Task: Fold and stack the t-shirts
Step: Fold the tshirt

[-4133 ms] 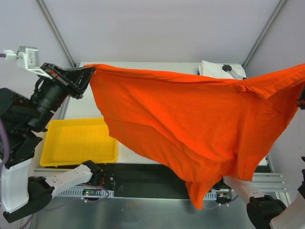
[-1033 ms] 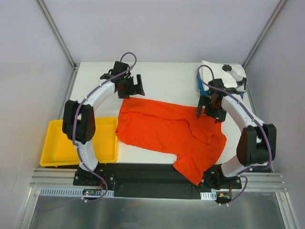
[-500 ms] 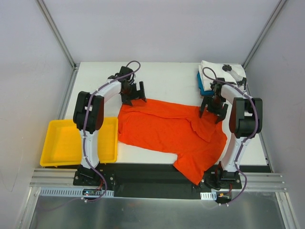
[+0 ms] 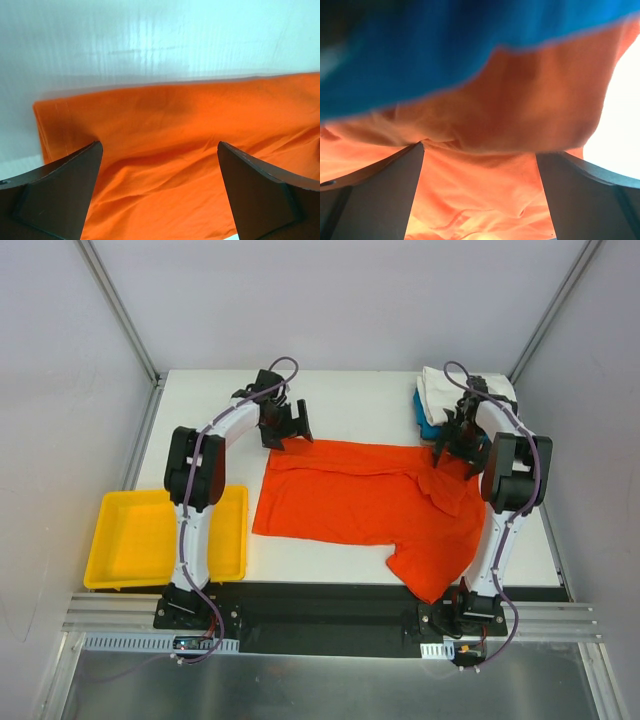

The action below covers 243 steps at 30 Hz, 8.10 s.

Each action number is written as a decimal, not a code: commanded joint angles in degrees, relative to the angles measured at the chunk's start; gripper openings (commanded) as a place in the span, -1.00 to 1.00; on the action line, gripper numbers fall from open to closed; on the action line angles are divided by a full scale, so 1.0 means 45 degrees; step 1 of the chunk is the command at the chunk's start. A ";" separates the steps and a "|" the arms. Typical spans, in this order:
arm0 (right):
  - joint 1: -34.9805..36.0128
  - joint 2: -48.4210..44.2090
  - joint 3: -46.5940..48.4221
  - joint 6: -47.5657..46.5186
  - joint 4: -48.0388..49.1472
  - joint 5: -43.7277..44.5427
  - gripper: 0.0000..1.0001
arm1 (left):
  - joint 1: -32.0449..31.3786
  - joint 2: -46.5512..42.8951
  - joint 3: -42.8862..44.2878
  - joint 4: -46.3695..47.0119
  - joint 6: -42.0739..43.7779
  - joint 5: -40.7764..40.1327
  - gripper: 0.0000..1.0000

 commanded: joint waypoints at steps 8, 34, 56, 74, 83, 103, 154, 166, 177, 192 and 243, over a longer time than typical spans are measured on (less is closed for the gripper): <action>-0.0110 -0.1896 -0.0015 -0.0953 0.0010 0.0453 0.93 | -0.0061 -0.0921 0.1054 -0.0356 -0.0144 -0.0092 0.99; 0.0476 -1.0925 -0.7013 0.0337 0.2198 -0.0679 0.93 | -0.3656 -1.1217 -1.2033 -0.1255 -0.7956 -0.4661 0.90; 0.0476 -1.0809 -0.6935 0.0161 0.2277 -0.0601 0.93 | -0.3616 -0.9052 -1.2035 -0.1235 -1.0242 -0.7223 -0.13; 0.2054 -1.1901 -0.7247 -0.0132 0.1168 0.0526 0.93 | -0.3617 -0.8600 -1.1311 -0.1255 -0.9618 -0.7065 -1.00; 0.7678 -1.3152 -0.9721 0.1836 -0.2546 0.0161 0.92 | -0.3617 -0.8717 -1.0959 -0.1235 -0.8953 -0.7222 -1.00; 1.1882 -1.0812 -1.3244 0.5961 -0.0320 0.0586 0.17 | -0.3734 -0.8776 -1.0940 -0.1215 -0.8563 -0.6890 -1.00; 1.1531 -0.6434 -1.0568 0.4868 -0.0125 0.0765 -0.95 | -0.3734 -0.9010 -1.0413 -0.1215 -0.8074 -0.6929 -1.00; 0.9775 -0.8152 -0.8871 0.0637 -0.1746 0.2758 -0.98 | -0.3734 -0.9244 -0.9965 -0.1216 -0.7938 -0.6714 -1.00; 0.8309 -0.7295 -0.5960 -0.1146 -0.2704 0.5371 -0.99 | -0.3227 -0.8347 -0.8422 -0.1216 -0.7333 -0.6792 -1.00; 0.6414 -0.4482 -0.1801 -0.3881 -0.2254 0.6196 -0.99 | -0.1938 -0.6726 -0.6625 -0.1196 -0.7411 -0.7125 -1.00; 0.1980 -0.5028 -0.5861 -0.0073 0.3898 -0.2028 0.03 | -0.2288 -0.3639 -0.4728 0.0112 -0.4773 -0.5405 0.99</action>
